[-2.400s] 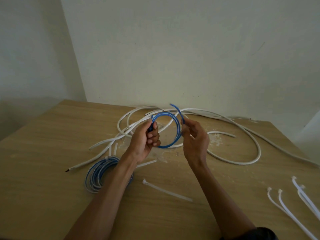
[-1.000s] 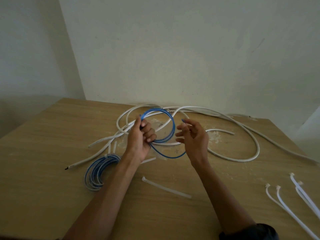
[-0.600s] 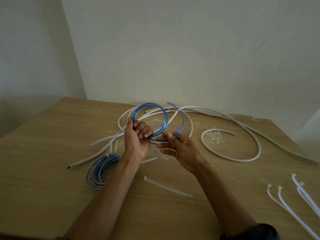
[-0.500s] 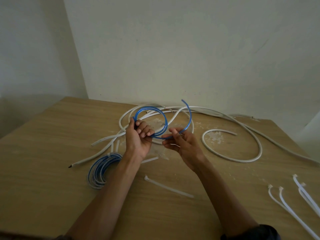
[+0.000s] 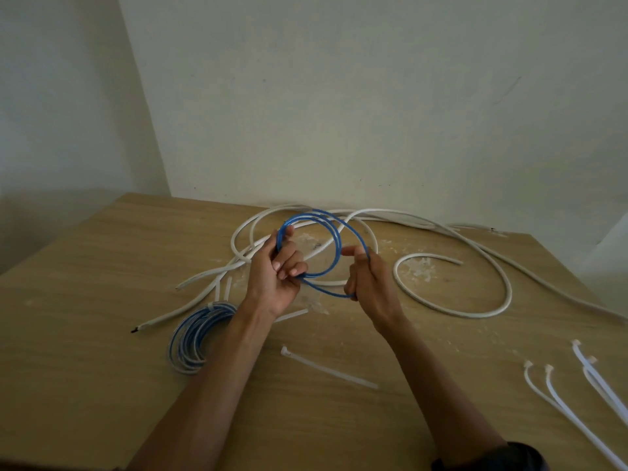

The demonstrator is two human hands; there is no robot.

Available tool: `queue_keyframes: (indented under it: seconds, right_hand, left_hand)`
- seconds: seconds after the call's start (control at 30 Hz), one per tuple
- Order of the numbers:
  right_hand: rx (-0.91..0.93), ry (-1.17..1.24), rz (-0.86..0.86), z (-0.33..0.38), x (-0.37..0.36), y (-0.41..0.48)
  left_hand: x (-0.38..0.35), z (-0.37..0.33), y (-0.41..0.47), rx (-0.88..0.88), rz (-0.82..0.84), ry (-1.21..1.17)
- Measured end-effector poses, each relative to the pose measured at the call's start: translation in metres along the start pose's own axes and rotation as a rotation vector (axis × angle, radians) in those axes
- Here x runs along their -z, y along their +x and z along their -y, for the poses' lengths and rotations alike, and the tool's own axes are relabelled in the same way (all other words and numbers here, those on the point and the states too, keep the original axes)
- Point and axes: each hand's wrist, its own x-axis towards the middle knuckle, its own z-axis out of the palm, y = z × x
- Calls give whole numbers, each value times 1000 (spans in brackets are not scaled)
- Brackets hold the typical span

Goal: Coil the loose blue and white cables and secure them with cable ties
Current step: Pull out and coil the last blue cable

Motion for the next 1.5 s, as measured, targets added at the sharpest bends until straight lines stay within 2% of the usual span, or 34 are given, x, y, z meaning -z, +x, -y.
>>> queue_keyframes:
  seconds: [0.1, 0.17, 0.3, 0.37, 0.5, 0.57, 0.63, 0.77, 0.87, 1.03, 1.17, 1.3, 1.4, 1.5]
  right_hand:
    - [66, 32, -111, 1, 4, 5]
    - [112, 42, -125, 5, 4, 4]
    - [362, -263, -192, 9, 6, -1]
    - [441, -383, -122, 3, 8, 2]
    - [308, -514, 192, -6, 19, 7]
    - [233, -492, 260, -5, 23, 7]
    - [168, -411, 278, -3, 25, 8]
    - [316, -597, 222, -6, 28, 8]
    - [332, -548, 145, -3, 24, 7]
    - [458, -500, 180, 1, 13, 3]
    - [387, -443, 173, 5, 7, -2]
    - [327, -294, 115, 9, -1, -6]
    - [245, -210, 110, 8, -5, -7]
    - [206, -153, 62, 9, -8, -8]
  left_hand:
    - [2, 0, 1, 39, 7, 141]
    - [1, 2, 0, 76, -9, 261]
    - [-5, 11, -3, 41, -50, 568]
    - [-6, 14, -3, 22, -33, 643]
    - [-6, 9, -6, 151, 69, 541]
    - [-3, 5, -7, 218, 97, 476]
    - [-1, 1, -8, 279, 117, 395]
    - [-1, 0, -7, 281, 169, 446]
    - [-3, 5, -7, 287, 187, 512]
    - [-5, 6, -10, 258, 164, 698]
    - [-7, 10, -8, 187, -7, 891]
    - [-10, 15, -9, 110, 23, 1087]
    - [-8, 18, -13, -9, 48, 1217]
    - [-5, 20, -11, -204, 42, 1367]
